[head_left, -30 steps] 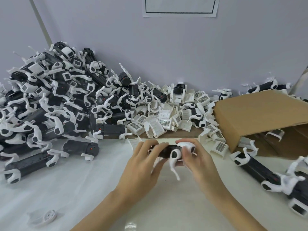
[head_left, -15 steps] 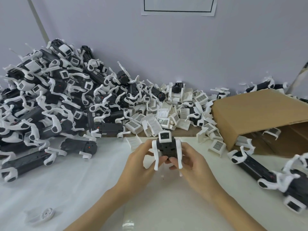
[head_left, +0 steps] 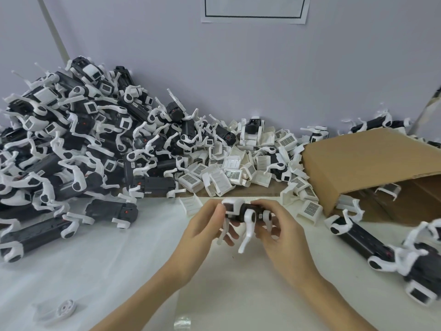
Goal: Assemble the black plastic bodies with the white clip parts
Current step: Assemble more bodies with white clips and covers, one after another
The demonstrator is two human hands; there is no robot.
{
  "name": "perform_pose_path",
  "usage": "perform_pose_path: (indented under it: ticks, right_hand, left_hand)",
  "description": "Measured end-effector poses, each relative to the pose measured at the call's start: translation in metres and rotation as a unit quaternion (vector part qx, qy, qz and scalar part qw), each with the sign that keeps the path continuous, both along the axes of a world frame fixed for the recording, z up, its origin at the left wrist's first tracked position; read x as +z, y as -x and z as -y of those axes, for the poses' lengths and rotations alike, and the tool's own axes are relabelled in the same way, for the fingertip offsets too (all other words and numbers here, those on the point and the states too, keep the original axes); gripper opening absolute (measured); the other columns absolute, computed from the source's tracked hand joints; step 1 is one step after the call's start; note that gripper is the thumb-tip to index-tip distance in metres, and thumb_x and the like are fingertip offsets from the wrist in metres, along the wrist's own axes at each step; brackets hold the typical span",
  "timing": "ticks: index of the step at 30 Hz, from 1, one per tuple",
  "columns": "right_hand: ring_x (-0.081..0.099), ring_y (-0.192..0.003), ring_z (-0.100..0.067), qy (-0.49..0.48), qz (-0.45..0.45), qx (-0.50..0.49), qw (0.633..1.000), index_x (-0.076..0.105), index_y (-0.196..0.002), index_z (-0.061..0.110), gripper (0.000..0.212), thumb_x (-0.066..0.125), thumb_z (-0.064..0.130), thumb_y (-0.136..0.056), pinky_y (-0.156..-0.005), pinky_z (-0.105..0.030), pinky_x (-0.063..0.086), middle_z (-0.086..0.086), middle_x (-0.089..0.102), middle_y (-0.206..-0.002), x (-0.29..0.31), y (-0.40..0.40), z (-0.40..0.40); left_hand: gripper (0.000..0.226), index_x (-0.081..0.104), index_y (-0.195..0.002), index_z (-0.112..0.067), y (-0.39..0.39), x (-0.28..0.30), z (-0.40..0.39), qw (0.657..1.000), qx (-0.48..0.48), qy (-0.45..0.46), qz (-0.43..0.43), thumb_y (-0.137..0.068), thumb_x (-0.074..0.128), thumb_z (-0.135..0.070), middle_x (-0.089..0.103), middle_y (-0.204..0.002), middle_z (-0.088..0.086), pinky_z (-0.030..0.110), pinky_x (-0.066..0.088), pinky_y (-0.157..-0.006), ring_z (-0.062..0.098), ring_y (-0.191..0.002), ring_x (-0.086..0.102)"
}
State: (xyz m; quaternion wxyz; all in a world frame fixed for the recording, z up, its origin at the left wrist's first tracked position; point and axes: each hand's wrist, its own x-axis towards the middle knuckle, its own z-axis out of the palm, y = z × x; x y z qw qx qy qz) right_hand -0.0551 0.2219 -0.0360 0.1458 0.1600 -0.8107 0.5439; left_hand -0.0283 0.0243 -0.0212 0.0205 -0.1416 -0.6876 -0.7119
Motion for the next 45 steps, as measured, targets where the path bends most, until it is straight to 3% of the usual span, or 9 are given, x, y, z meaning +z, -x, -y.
perform_pose_path:
  ticks: [9,12,16,21,26,29,33,40,45]
  right_hand:
    - [0.062,-0.103,-0.008,-0.042,-0.059,-0.060,0.996,0.068,-0.114,0.035,0.044,0.090,0.020,-0.079,-0.081,-0.011,0.048,0.008,0.062,-0.111,0.001,-0.001,0.001]
    - [0.062,-0.109,-0.006,-0.039,-0.038,-0.019,0.998,0.064,-0.116,0.043,0.046,0.088,0.026,-0.082,-0.089,-0.010,0.046,0.010,0.059,-0.119,0.000,-0.001,0.000]
    - [0.067,-0.115,-0.007,0.098,0.159,0.133,0.973,0.049,-0.141,0.045,0.061,0.081,0.037,-0.089,-0.078,-0.022,0.058,0.011,0.065,-0.130,0.006,0.000,0.001]
    - [0.062,-0.127,-0.006,0.055,0.108,0.140,0.983,0.055,-0.136,0.034,0.066,0.089,0.016,-0.082,-0.100,-0.017,0.049,0.013,0.068,-0.130,0.007,0.002,-0.002]
    - [0.053,-0.134,-0.007,-0.068,0.011,0.103,0.992,0.050,-0.135,0.036,0.075,0.094,0.023,-0.076,-0.107,-0.016,0.039,0.019,0.058,-0.135,0.000,-0.013,0.010]
    - [0.052,-0.131,-0.006,-0.103,-0.035,0.094,0.990,0.048,-0.133,0.038,0.071,0.092,0.033,-0.077,-0.101,-0.014,0.039,0.020,0.057,-0.131,-0.002,-0.023,0.021]
    - [0.050,-0.122,0.001,-0.162,-0.083,0.088,0.979,0.043,-0.129,0.047,0.071,0.088,0.053,-0.075,-0.098,-0.010,0.037,0.026,0.056,-0.124,-0.002,-0.032,0.032]
    - [0.057,-0.122,0.007,-0.042,0.023,0.079,0.996,0.050,-0.133,0.039,0.069,0.081,0.063,-0.076,-0.094,-0.006,0.040,0.026,0.065,-0.122,0.000,-0.024,0.023]
    - [0.069,-0.098,0.004,-0.030,0.093,0.110,0.989,0.050,-0.134,0.045,0.054,0.063,0.071,-0.089,-0.085,-0.012,0.046,0.023,0.071,-0.115,0.003,-0.021,0.019]
  left_hand:
    - [0.059,0.067,-0.118,-0.026,0.001,-0.004,0.002,0.994,0.091,0.039,0.052,-0.092,0.052,-0.077,0.072,-0.106,0.004,0.026,0.055,-0.089,0.015,-0.097,0.068]
    - [0.053,0.066,-0.118,-0.028,0.003,-0.005,0.003,0.993,0.097,0.062,0.037,-0.080,0.071,-0.065,0.076,-0.110,-0.005,0.030,0.056,-0.090,0.018,-0.106,0.073]
    - [0.055,0.058,-0.137,-0.028,0.006,-0.003,0.020,0.999,0.024,0.047,-0.006,-0.088,0.075,-0.046,0.071,-0.129,-0.004,0.023,0.051,-0.100,0.012,-0.126,0.064]
    - [0.066,0.051,-0.149,-0.033,0.014,0.002,0.043,0.987,-0.021,0.152,-0.056,-0.091,0.081,-0.029,0.065,-0.142,-0.004,0.033,0.042,-0.115,0.016,-0.139,0.055]
    - [0.037,0.077,-0.099,-0.019,0.008,-0.006,0.015,0.983,0.166,0.020,-0.073,-0.078,0.077,-0.049,0.077,-0.106,0.003,0.037,0.058,-0.086,0.022,-0.103,0.070]
    - [0.076,0.070,-0.063,-0.006,0.010,-0.003,0.012,0.959,0.248,-0.139,0.010,-0.086,0.058,-0.077,0.075,-0.088,0.022,0.049,0.053,-0.094,0.035,-0.092,0.070]
    - [0.092,0.060,-0.053,0.000,0.010,0.004,0.022,0.940,0.231,-0.241,0.068,-0.096,0.042,-0.079,0.067,-0.074,0.028,0.057,0.049,-0.104,0.043,-0.083,0.069]
    - [0.074,0.074,-0.094,-0.009,0.009,-0.005,0.015,0.975,0.207,-0.071,-0.035,-0.099,0.038,-0.073,0.074,-0.100,0.014,0.051,0.051,-0.089,0.039,-0.096,0.070]
    - [0.037,0.066,-0.091,-0.022,0.009,-0.014,0.008,0.959,0.273,0.037,-0.066,-0.097,0.058,-0.057,0.067,-0.080,-0.006,0.034,0.047,-0.067,0.015,-0.072,0.062]
